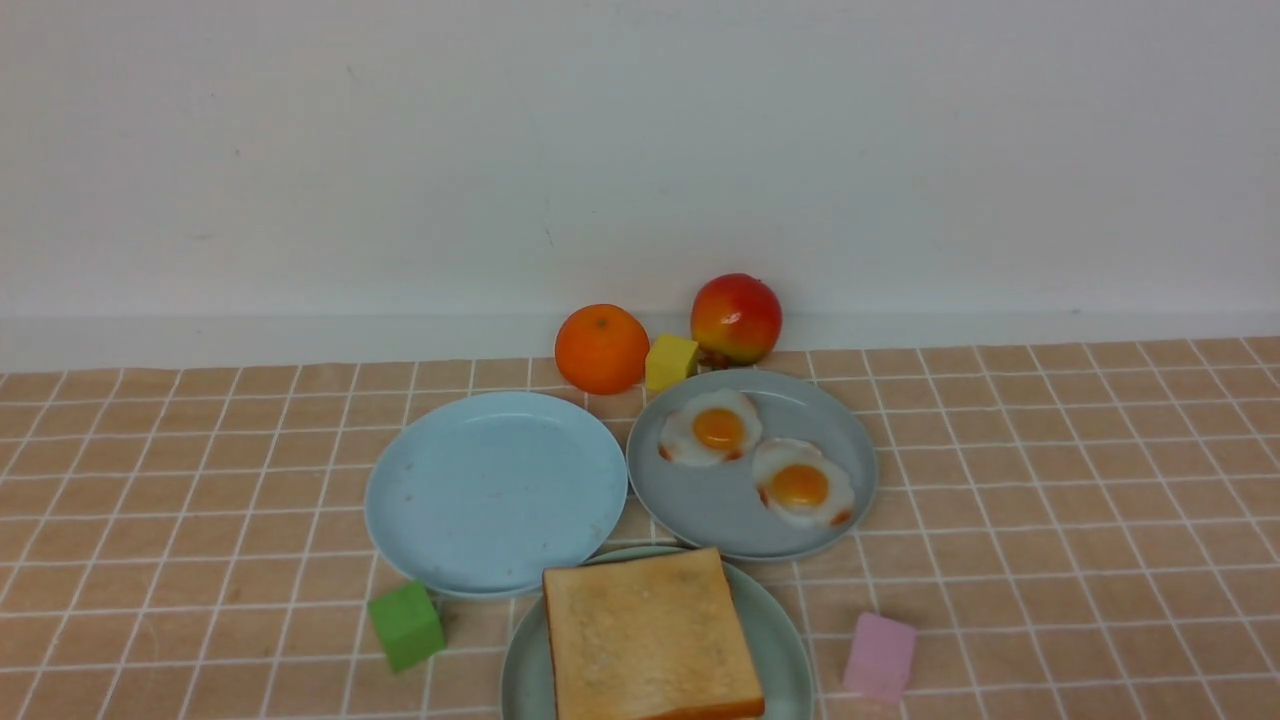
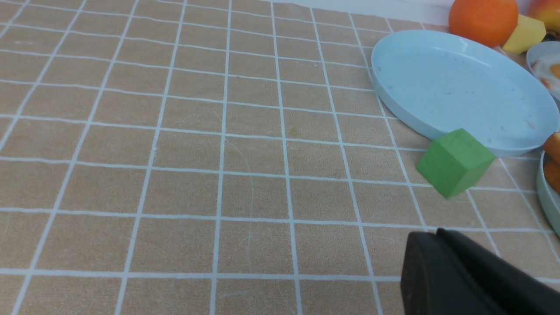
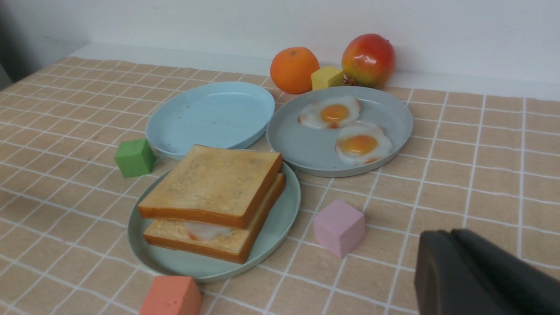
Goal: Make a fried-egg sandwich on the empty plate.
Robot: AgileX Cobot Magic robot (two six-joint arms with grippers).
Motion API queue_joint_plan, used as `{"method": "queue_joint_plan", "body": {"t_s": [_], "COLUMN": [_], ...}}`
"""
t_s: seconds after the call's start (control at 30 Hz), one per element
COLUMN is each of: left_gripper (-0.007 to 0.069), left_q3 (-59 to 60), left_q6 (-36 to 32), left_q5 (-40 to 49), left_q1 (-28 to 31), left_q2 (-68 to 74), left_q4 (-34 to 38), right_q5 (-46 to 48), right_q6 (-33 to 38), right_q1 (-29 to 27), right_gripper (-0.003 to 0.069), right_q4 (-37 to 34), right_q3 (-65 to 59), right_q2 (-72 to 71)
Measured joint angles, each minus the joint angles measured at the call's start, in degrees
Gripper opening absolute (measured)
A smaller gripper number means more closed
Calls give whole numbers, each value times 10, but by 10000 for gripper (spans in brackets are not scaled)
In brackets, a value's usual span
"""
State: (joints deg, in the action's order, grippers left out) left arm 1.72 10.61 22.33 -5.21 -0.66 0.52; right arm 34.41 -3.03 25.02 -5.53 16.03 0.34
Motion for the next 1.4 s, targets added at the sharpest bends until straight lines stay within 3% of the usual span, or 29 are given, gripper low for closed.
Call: {"method": "queue_joint_plan", "body": {"t_s": [0.13, 0.3, 0.57, 0.7, 0.83, 1.4], "left_gripper": [22, 29, 36, 39, 43, 50], "left_q3": [0, 0, 0, 0, 0, 0], "left_q6": [0, 0, 0, 0, 0, 0], "left_q5": [0, 0, 0, -1, -1, -1], "left_q1": [0, 0, 0, 0, 0, 0], "left_q2": [0, 0, 0, 0, 0, 0], "left_q4": [0, 0, 0, 0, 0, 0], "right_q5": [0, -1, -14, -81, -145, -129], "right_q6": [0, -1, -1, -1, -1, -1], "right_q1": [-41, -143, -263, -320, -348, -351], "right_gripper": [41, 45, 52, 56, 62, 86], "right_q4": [0, 45, 77, 79, 79, 81], "right_q3": [-2, -2, -38, -107, -167, -171], "right_q2": [0, -10, -10, -10, -10, -10]}}
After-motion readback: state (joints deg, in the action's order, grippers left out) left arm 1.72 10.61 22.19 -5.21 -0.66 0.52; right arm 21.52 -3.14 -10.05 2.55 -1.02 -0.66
